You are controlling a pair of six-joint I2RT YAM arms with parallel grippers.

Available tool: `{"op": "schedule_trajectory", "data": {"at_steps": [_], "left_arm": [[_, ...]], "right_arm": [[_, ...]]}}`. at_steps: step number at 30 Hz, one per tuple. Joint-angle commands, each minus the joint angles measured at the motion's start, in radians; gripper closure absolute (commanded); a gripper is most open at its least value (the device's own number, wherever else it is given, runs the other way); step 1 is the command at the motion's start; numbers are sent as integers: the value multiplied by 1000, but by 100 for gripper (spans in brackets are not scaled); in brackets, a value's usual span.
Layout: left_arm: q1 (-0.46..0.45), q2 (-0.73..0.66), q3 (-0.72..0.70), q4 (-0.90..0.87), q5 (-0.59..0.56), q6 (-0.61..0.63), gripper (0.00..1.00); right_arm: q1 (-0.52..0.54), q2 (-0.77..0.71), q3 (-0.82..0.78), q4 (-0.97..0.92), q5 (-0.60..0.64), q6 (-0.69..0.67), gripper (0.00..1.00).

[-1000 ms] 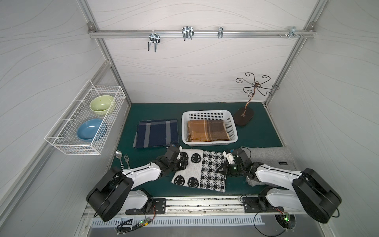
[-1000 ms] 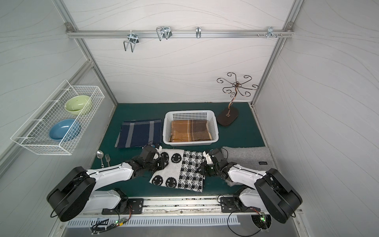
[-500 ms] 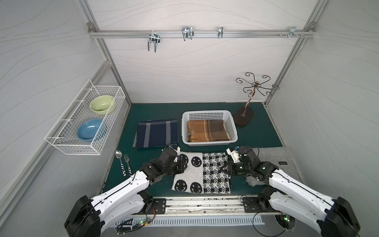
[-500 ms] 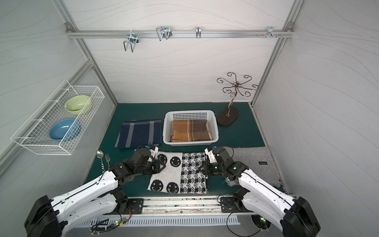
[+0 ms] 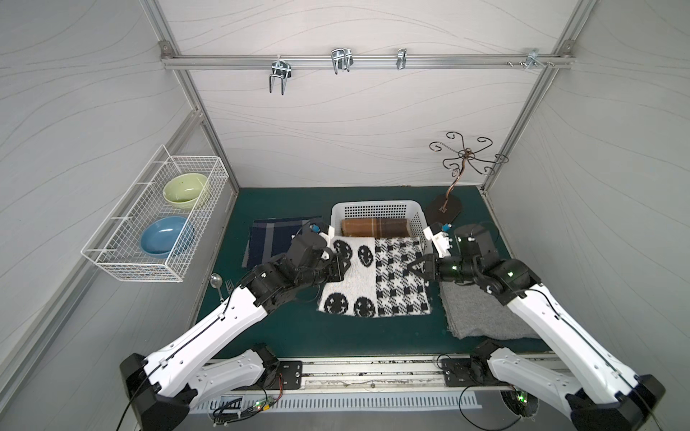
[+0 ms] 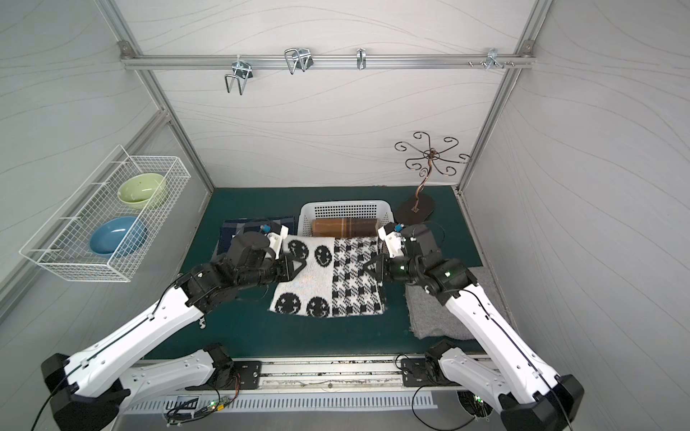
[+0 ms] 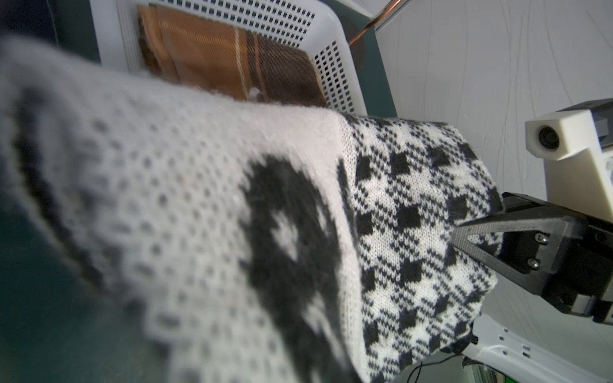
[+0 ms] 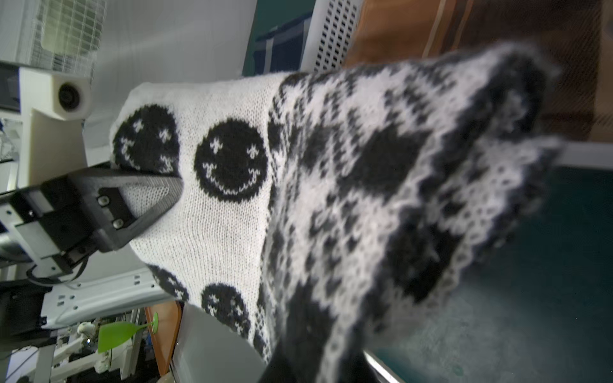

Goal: Put the folded scarf in the basket
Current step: Pick up the scarf at the center of the board, then place the scarf in the basket.

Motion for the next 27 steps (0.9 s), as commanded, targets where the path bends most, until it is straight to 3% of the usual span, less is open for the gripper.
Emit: {"op": "schedule_trajectory", "data": {"at_steps": [1, 11, 20, 27], "left_arm": [[44, 115, 152, 6, 13, 91, 100], [162, 499, 481, 63, 60, 183, 100], [209, 736, 524, 156, 33, 231, 100], [219, 828, 490, 213, 12, 234, 100]], "right_arm": [[-101, 102, 121, 1, -114, -77, 100], [-233, 510, 453, 5, -151, -153, 100], [-282, 801, 618, -4, -133, -228, 100], [-279, 907, 622, 16, -69, -275, 100]]}}
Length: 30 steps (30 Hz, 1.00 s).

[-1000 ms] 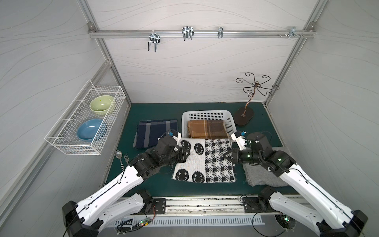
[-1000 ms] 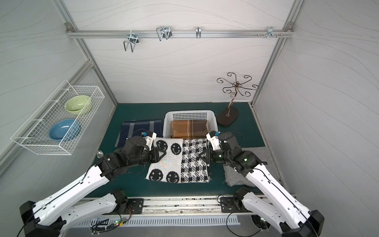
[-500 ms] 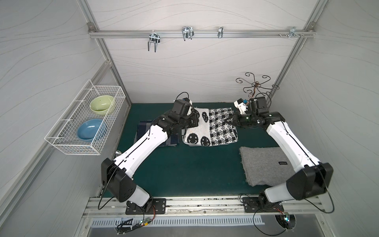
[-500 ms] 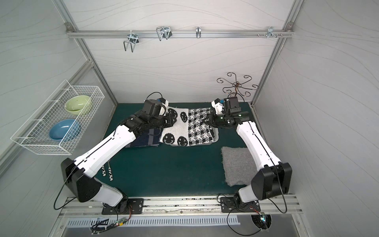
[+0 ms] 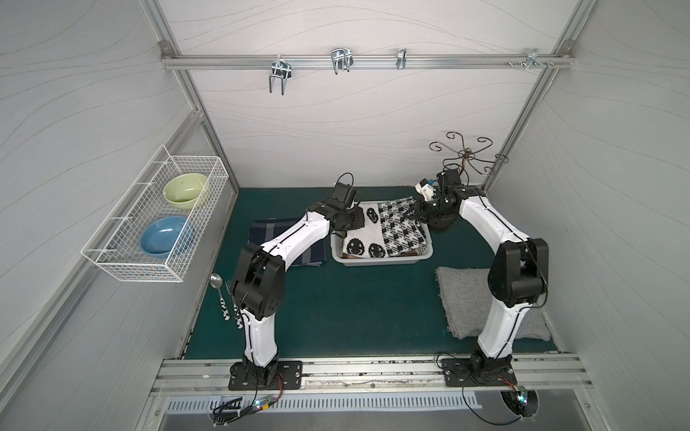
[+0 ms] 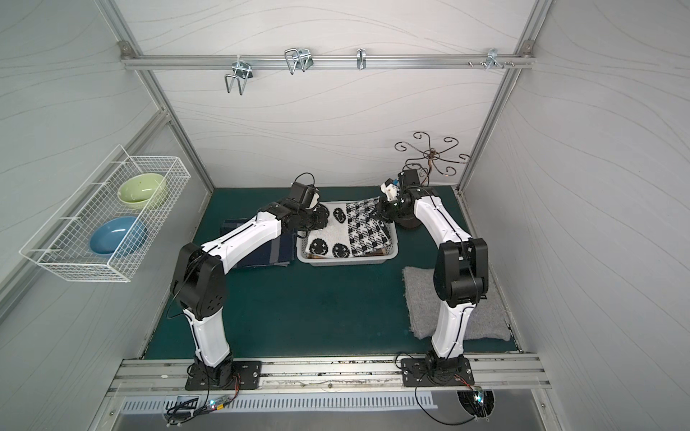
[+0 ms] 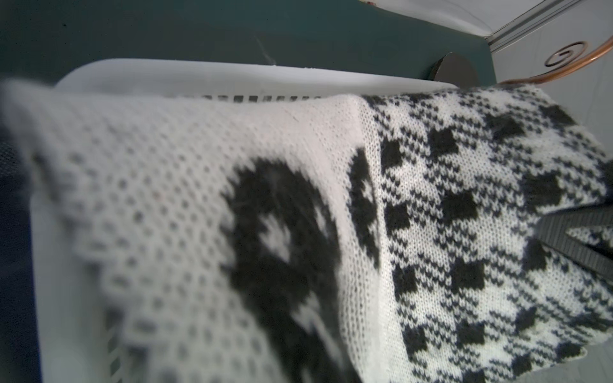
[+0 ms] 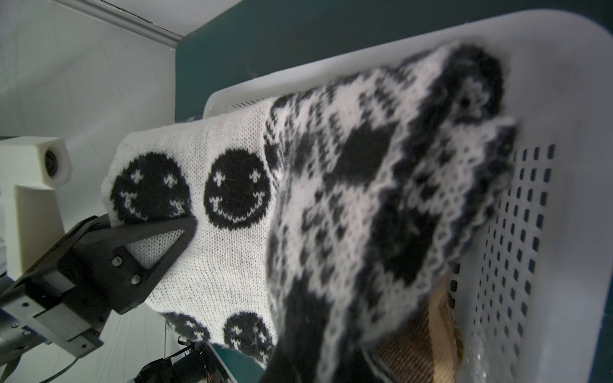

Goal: Put the folded scarf in the basket
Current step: Place the scarf in the basket.

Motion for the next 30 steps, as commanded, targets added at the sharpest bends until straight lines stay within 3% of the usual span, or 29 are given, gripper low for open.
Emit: {"op": "schedule_trajectory", "data": {"at_steps": [1, 16, 19, 22, 25, 28, 30], "left_arm": [[3, 20, 19, 70, -8, 28, 100], [2, 58, -61, 66, -75, -13, 100], [2, 57, -73, 66, -104, -12, 88], [2, 60, -60, 42, -131, 1, 83], [3, 55, -72, 52, -152, 5, 81], [2, 54, -68, 34, -153, 6, 66], [3, 36, -79, 38, -160, 3, 57]], "right_arm": [[-6, 21, 14, 29, 24, -48, 100], [8, 107, -24, 27, 134, -114, 100], [18, 92, -42, 39, 167, -117, 100], [34, 98, -31, 20, 216, -136, 99], [48, 102, -25, 3, 248, -147, 88], [52, 96, -34, 3, 256, -142, 84], [53, 87, -35, -4, 284, -141, 76]]}}
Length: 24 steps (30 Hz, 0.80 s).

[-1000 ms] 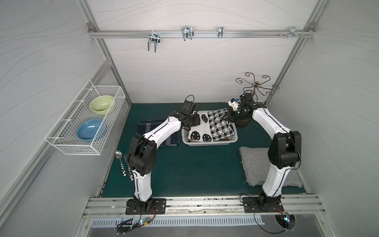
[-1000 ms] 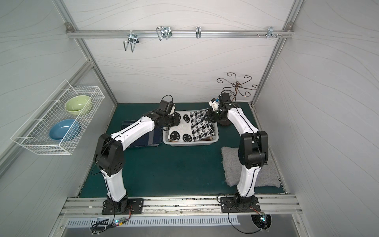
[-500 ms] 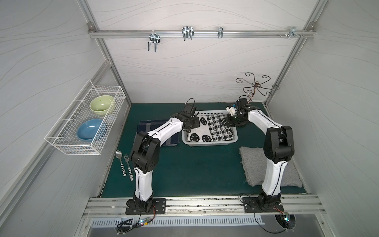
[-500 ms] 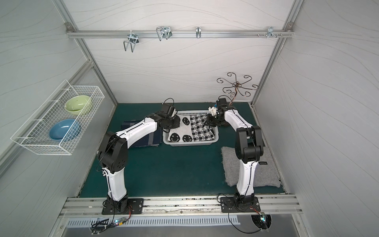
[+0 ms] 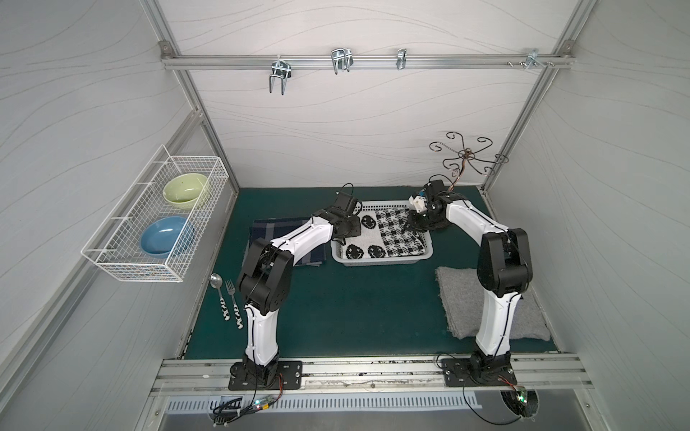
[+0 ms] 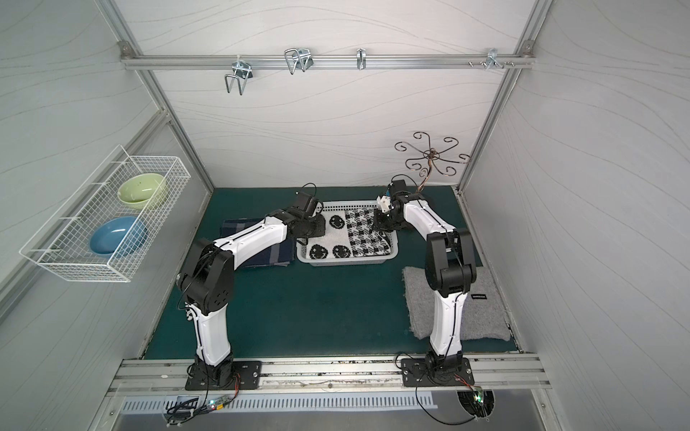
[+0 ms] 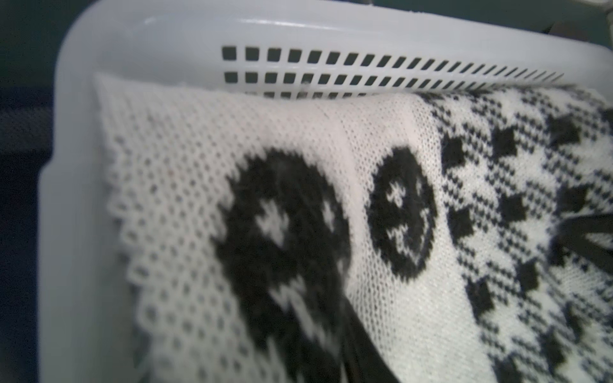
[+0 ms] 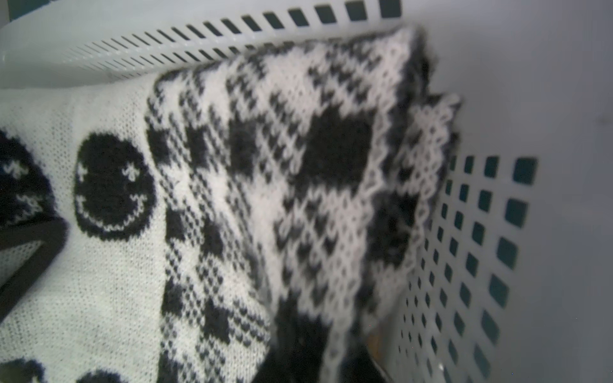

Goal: Put the folded scarf in the basket
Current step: Place the scarf in the basket.

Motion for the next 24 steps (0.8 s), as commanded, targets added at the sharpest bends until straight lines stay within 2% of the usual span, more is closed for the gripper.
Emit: {"op": "schedule_trajectory", "data": {"at_steps": [1, 3, 7, 12, 16, 19, 22, 24], "left_arm": [[1, -18, -2, -4, -31, 12, 56], [2, -35, 9, -31, -46, 22, 52], [5, -74, 32, -77, -94, 50, 45], [45, -135, 49, -155, -90, 83, 41], [53, -224, 37, -187, -131, 90, 41], [28, -280, 19, -152, -91, 32, 42], [-26, -293, -39, -32, 4, -37, 47], [-47, -250, -64, 28, 89, -83, 47]], "right_arm": [[8, -30, -4, -32, 52, -10, 74], [8, -48, 3, -58, 83, -15, 70], [12, -126, -12, -70, 188, -29, 53], [9, -199, 10, -149, 271, -59, 49], [26, -251, 6, -158, 233, -42, 52], [88, -230, 16, -135, 190, -40, 58], [122, -140, 77, -149, 145, -30, 64], [111, -95, 88, -120, 123, -13, 69]]}}
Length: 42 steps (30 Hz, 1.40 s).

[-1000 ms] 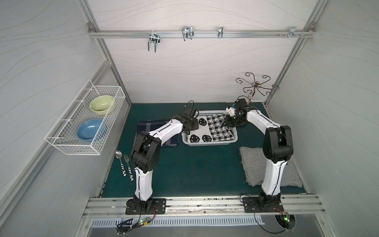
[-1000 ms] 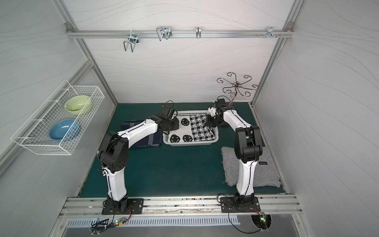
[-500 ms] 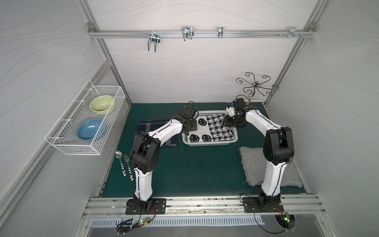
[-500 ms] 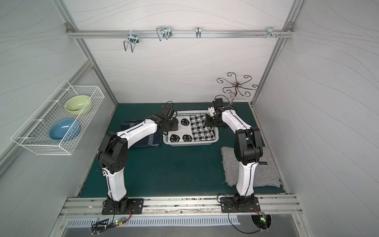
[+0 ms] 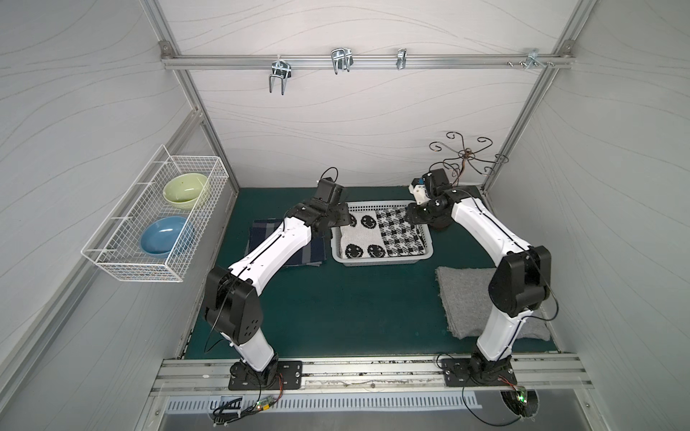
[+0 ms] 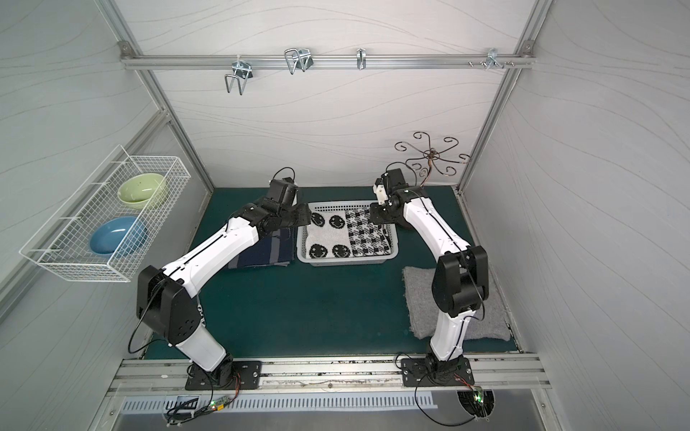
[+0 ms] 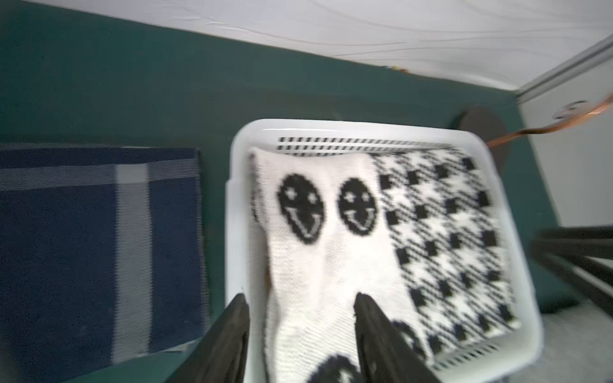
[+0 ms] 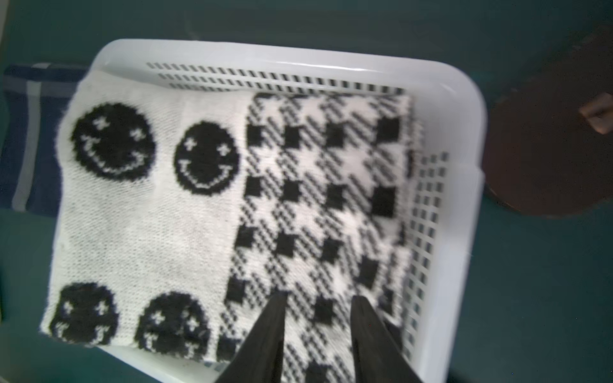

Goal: Put the folded scarf in the basket
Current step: Place the scarf in the basket, then move the scarf to the center of the board.

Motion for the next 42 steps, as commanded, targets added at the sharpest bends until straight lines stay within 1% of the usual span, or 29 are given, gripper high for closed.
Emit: {"op": "schedule_trajectory", "data": {"at_steps": [1, 2, 4, 6, 10, 12, 13, 16, 17, 20, 22, 25, 28, 30, 32, 33, 34, 37, 39, 42], "left_arm": [[-41, 78, -28, 109, 137, -80, 48], [-47, 107, -17, 95, 139, -72, 47], [-44, 146, -17, 95, 110, -60, 47], [-19, 177, -17, 69, 109, -52, 48], [4, 177, -48, 39, 78, -26, 48], [10, 155, -66, 41, 83, -21, 48], [10, 135, -75, 47, 83, -17, 48], [-3, 36, -86, 43, 86, -17, 48], [-18, 3, -86, 33, 71, -9, 48], [-53, -137, -123, 1, 41, -4, 46], [-67, -237, -220, 32, 60, -38, 46], [-101, -353, -366, 74, 84, -80, 46], [-125, -443, -500, 122, 97, -115, 46], [-137, -484, -564, 139, 110, -127, 46], [-142, -519, -623, 161, 127, -134, 46], [-144, -533, -650, 166, 130, -134, 46], [-147, -546, -677, 173, 131, -134, 46], [-150, -574, -740, 201, 152, -144, 46], [-153, -588, -766, 205, 160, -146, 46], [-157, -618, -807, 210, 164, -148, 46]], "right_arm": [[-16, 83, 19, 7, -64, 28, 72], [-30, 100, 21, 13, -74, 30, 73], [-43, 120, 23, 9, -50, 19, 74], [-57, 124, 14, -3, -21, 10, 74], [-80, 81, -38, -1, 8, 6, 74], [-79, 32, -53, -13, 3, 12, 74], [-71, 2, -65, -20, 9, 18, 73], [-48, -137, -129, -58, 21, 44, 66], [-49, -195, -164, -82, 23, 65, 63], [-52, -388, -335, -133, 52, 124, 57], [-53, -523, -474, -154, 104, 180, 55], [-55, -688, -660, -180, 151, 276, 53], [-54, -769, -784, -190, 199, 349, 51], [-54, -773, -846, -185, 232, 379, 51], [-52, -745, -890, -164, 242, 399, 50], [-37, -722, -899, -166, 275, 409, 49], [-13, -695, -893, -180, 312, 432, 49], [6, -636, -893, -187, 344, 460, 46], [20, -610, -896, -195, 390, 464, 45], [17, -573, -897, -190, 404, 466, 46]]}}
